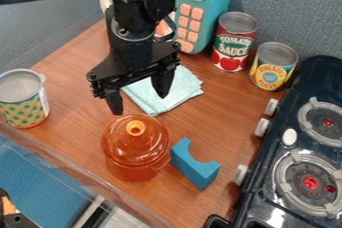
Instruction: Move white cloth to the middle left side of table
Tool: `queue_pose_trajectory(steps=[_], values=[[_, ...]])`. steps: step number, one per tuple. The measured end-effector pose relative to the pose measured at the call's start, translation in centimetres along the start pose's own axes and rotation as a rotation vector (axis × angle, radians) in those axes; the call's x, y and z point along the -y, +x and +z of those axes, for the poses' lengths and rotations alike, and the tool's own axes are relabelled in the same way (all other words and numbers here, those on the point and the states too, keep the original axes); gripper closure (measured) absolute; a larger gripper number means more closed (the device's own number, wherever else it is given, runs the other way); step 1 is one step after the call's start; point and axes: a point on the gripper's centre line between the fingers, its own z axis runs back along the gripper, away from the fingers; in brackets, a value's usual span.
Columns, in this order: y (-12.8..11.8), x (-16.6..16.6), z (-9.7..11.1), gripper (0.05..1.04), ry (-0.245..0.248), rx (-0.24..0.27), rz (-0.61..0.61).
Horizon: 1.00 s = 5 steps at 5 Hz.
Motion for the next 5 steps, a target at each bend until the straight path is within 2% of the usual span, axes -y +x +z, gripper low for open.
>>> queue_pose_trajectory(steps=[1,2,3,4,5], values=[[-0.2,-0.2,-0.4,0.083,0.016,-0.014,0.007],[0.1,1.5,-1.1,0.083,0.022,-0.045,0.053],[1.7,3.6,-1.9,0.083,0.016,-0.038,0.103],[3.8,5.4,-3.5,0.083,0.016,-0.030,0.181],[5.3,6.7,-5.0,0.083,0.033,0.006,0.221]])
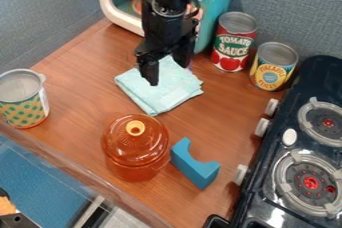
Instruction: Move white cloth to the middle left side of table
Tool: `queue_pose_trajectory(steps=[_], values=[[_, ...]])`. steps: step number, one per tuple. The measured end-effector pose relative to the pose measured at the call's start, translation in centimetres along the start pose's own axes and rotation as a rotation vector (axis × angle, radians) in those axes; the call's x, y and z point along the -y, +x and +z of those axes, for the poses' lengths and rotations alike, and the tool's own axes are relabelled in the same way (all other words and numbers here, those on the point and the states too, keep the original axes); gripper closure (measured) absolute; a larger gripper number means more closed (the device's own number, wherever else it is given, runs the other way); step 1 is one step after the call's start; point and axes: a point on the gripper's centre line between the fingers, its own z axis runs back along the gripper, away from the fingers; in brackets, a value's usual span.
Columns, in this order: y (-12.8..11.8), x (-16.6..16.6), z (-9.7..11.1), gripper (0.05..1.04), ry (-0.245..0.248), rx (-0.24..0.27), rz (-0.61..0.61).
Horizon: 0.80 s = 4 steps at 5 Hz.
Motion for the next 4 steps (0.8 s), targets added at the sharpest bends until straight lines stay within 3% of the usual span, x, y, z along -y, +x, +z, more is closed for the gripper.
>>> queue_pose_trajectory(steps=[2,4], values=[[2.6,1.1,-3.1,0.083,0.043,0.018,0.105],[3.4,1.2,-5.8,0.083,0.055,0.041,0.176]])
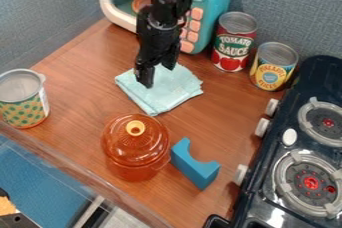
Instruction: Move white cloth to the middle left side of table
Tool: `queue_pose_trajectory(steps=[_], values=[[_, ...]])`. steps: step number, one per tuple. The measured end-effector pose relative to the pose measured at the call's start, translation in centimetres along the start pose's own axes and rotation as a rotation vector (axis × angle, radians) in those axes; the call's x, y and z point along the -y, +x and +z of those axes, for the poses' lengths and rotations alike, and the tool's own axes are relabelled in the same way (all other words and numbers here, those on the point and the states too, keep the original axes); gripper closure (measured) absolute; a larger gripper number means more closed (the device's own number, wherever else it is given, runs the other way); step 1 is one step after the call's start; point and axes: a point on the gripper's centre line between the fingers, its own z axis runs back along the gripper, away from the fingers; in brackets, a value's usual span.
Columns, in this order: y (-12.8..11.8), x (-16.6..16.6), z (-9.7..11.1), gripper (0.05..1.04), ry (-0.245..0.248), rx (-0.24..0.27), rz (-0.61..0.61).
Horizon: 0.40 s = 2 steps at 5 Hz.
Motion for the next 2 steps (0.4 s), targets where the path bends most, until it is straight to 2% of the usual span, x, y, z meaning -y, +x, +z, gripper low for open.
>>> queue_pose_trajectory(steps=[1,2], values=[[-0.49,-0.67,-1.87,0.083,0.049,-0.026,-0.004],[-0.33,-0.30,-2.18,0.083,0.056,-0.019,0.004]])
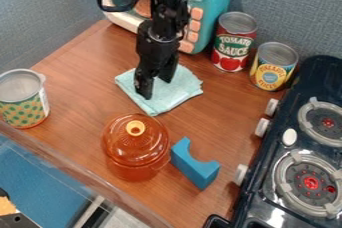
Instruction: Move white cloth to the middle left side of table
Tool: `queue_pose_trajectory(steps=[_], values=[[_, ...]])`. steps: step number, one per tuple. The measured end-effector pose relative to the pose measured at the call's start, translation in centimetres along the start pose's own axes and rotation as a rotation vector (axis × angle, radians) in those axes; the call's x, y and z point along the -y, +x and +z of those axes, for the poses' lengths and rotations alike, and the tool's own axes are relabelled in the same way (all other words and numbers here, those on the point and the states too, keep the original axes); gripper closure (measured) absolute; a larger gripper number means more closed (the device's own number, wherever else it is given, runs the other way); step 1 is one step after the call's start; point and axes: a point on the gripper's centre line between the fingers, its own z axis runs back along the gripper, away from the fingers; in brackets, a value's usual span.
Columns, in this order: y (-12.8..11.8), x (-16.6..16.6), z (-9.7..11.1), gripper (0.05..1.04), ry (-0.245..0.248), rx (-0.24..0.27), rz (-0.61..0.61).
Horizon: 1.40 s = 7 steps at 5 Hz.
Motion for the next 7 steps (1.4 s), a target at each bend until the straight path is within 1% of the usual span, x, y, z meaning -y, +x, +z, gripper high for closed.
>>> queue_pose_trajectory(steps=[1,2,3,4,5,6,7], values=[[0.1,-0.1,0.0,0.083,0.020,-0.002,0.009],[1.1,-0.5,-0.3,0.083,0.025,-0.002,0.046],[4.2,-1.4,-0.6,0.083,0.039,0.018,0.117],[8.6,-3.2,-1.0,0.083,0.039,-0.003,0.243],[11.4,-4.4,-1.1,0.083,0.048,0.024,0.321],[13.1,-5.6,-1.2,0.083,0.059,0.037,0.373],[14.7,-6.2,-1.0,0.083,0.060,0.045,0.433]])
